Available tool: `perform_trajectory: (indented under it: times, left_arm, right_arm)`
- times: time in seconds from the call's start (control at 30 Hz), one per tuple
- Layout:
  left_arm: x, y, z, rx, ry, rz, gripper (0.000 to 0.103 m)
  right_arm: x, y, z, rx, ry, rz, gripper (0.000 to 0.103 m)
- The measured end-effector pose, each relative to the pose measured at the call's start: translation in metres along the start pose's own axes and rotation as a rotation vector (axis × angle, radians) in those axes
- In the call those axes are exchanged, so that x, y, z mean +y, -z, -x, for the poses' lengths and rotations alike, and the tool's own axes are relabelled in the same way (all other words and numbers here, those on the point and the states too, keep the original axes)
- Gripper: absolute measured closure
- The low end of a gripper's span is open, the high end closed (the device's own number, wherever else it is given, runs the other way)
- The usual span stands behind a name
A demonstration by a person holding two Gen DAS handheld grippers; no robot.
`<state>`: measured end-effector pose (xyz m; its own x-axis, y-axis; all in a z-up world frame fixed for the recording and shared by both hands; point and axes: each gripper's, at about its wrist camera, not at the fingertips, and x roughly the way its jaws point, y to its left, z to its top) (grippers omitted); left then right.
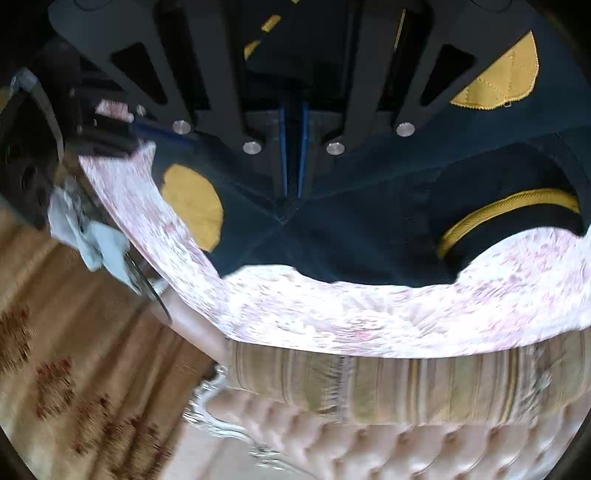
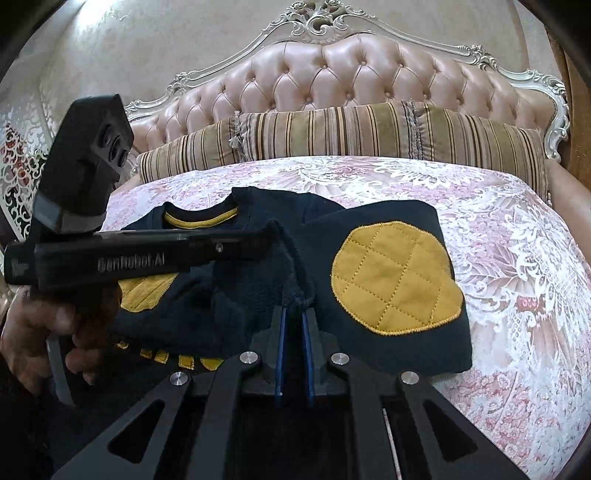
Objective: Fold clothes
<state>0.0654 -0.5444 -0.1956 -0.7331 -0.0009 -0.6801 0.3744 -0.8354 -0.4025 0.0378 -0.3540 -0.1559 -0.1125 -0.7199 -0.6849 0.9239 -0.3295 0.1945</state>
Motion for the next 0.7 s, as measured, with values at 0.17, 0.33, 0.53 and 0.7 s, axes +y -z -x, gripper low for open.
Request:
perform_trajectory:
  times: [0.17, 0.33, 0.53, 0.7]
  left_arm:
    - [0.005, 0.002, 0.0, -0.007, 0.007, 0.023, 0.097]
    - [0.005, 0.002, 0.006, -0.025, 0.012, 0.053, 0.087]
    - [0.005, -0.001, 0.04, -0.101, 0.031, 0.094, 0.078]
    - [-0.008, 0.005, 0.049, -0.117, 0.068, 0.133, 0.076]
  right_arm:
    - [-0.003, 0.001, -0.005, 0.025, -0.016, -0.016, 0.103]
    - [-0.004, -0.003, 0.004, 0.004, -0.015, -0.03, 0.103]
    - [-0.012, -0.008, 0.009, -0.024, -0.053, -0.068, 0.102]
    - [-0.008, -0.011, 0.009, -0.03, -0.093, -0.067, 0.097]
